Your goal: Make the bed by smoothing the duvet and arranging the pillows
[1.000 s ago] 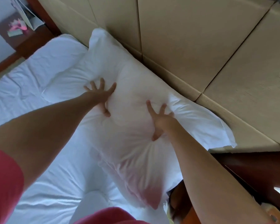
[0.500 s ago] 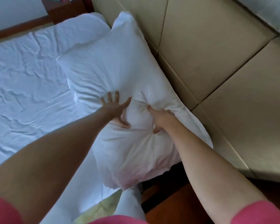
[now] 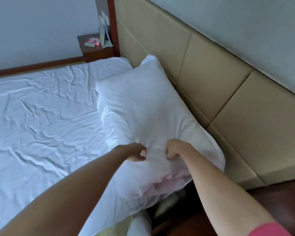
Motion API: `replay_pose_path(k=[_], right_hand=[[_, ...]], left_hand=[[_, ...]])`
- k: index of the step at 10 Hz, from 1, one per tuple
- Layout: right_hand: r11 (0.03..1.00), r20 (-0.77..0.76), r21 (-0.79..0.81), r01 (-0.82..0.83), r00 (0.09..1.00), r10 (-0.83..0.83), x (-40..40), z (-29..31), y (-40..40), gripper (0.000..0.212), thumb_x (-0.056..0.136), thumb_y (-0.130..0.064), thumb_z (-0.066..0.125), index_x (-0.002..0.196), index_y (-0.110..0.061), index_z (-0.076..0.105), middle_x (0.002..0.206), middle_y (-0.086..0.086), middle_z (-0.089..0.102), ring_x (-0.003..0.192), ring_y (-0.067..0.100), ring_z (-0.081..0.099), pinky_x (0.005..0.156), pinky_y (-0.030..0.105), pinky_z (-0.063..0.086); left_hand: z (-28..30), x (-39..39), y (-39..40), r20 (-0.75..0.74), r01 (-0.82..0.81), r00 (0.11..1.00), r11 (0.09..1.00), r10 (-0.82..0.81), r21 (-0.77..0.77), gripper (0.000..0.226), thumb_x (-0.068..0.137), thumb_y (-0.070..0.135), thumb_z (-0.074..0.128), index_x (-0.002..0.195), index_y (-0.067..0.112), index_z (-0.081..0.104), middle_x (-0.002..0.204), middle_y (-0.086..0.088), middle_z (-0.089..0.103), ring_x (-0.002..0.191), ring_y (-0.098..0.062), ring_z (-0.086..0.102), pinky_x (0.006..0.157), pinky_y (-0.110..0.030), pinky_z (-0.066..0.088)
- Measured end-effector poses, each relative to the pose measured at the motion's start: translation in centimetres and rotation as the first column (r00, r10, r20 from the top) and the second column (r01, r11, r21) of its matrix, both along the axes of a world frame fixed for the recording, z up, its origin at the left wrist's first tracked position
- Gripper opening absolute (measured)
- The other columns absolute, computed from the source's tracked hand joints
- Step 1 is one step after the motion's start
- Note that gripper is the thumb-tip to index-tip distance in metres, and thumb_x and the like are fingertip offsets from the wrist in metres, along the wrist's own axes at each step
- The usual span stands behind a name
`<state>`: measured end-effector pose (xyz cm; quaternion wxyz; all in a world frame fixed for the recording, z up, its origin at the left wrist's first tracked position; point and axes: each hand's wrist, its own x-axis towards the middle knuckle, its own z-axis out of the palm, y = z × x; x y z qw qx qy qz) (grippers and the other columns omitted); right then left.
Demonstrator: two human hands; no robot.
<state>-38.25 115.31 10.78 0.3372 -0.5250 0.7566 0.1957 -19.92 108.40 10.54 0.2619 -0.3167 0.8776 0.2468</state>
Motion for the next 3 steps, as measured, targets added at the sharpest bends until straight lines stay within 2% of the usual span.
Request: replay_pose_path(k=[1, 2, 3], right_hand=[[0.994, 0.082, -0.088, 0.058, 0.995, -0.051, 4.1, 2.9, 2.6, 0.021, 0.088, -0.018, 0.06, 0.101, -0.008, 0.073, 0.092, 0.008, 0.071, 0.064, 0.019, 0.059, 0.064, 0.027, 0.052], [0.974, 0.118, -0.197, 0.114, 0.989, -0.091, 8.4, 5.0, 7.4, 0.02, 0.093, -0.015, 0.055, 0.096, -0.003, 0.072, 0.082, 0.013, 0.073, 0.063, 0.021, 0.064, 0.064, 0.034, 0.058], [0.938, 0.063, -0.328, 0.115, 0.993, -0.1, 11.3, 6.7, 11.6, 0.025, 0.092, -0.017, 0.056, 0.069, -0.011, 0.063, 0.062, 0.005, 0.066, 0.058, 0.02, 0.063, 0.062, 0.032, 0.053]], left_hand=[[1.4, 5.2, 2.6, -0.012, -0.06, 0.998, 0.998, 0.06, 0.022, 0.018, 0.092, 0.036, 0.051, 0.102, 0.029, 0.065, 0.116, -0.001, 0.067, 0.107, -0.018, 0.063, 0.097, -0.034, 0.049], [3.4, 9.7, 5.0, -0.062, -0.071, 0.996, 0.997, 0.069, -0.041, 0.018, 0.091, 0.023, 0.049, 0.078, 0.019, 0.061, 0.092, -0.007, 0.075, 0.068, -0.014, 0.068, 0.078, -0.029, 0.058], [5.9, 12.8, 7.3, -0.154, -0.095, 0.985, 0.989, 0.076, -0.118, 0.023, 0.092, 0.017, 0.048, 0.069, 0.016, 0.052, 0.085, -0.009, 0.075, 0.063, -0.019, 0.068, 0.068, -0.026, 0.055]])
